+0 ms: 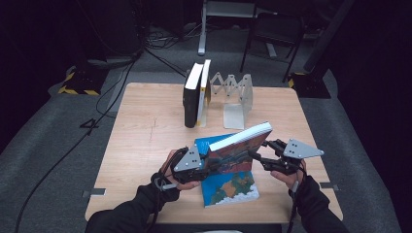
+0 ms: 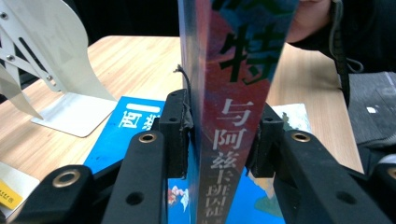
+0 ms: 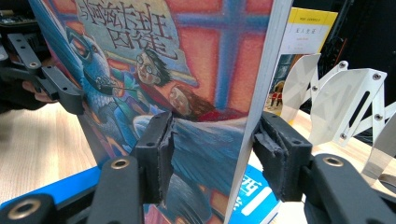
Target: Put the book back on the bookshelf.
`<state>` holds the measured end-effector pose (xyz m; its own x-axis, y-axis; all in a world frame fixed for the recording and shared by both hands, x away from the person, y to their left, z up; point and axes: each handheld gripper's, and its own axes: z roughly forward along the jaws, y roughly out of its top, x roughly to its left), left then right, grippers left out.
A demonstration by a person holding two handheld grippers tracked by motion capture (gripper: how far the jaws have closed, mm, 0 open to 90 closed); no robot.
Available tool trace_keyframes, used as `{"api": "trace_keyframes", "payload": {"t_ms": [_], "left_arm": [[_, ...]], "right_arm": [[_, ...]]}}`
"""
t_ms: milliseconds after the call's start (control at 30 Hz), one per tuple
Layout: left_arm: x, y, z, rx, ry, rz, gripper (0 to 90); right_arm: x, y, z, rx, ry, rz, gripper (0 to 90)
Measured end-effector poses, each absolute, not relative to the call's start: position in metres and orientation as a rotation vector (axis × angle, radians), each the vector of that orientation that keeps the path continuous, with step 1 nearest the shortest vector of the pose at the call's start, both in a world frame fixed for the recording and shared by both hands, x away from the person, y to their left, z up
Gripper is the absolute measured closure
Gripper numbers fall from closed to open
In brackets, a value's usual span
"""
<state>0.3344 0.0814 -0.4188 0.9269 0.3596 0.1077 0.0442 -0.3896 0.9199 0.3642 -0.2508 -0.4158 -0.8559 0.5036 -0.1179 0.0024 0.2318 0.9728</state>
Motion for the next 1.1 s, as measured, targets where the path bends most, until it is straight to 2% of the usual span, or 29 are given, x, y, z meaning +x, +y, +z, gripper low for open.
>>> {"api": "trace_keyframes", "payload": {"t_ms": [267,367,733,900,1100], "left_arm": [[0.339,0.073,-0.417,1.911,0.339,0.39,64.3],[0.341,0.072,-0.413,1.887,0.342,0.384,69.0],[0.349,0.069,-0.395,1.891,0.309,0.4,72.5],[0.355,0.07,-0.396,1.878,0.34,0.428,71.3],[0.357,0.066,-0.391,1.853,0.32,0.421,69.9]], "right_arm": [[0.362,-0.249,-0.416,0.479,2.093,1.646,50.2],[0.362,-0.249,-0.415,0.473,2.091,1.647,50.2],[0.363,-0.245,-0.411,0.503,2.069,1.624,52.4],[0.367,-0.245,-0.408,0.542,2.04,1.639,60.2],[0.366,-0.245,-0.406,0.527,2.024,1.644,60.7]]}}
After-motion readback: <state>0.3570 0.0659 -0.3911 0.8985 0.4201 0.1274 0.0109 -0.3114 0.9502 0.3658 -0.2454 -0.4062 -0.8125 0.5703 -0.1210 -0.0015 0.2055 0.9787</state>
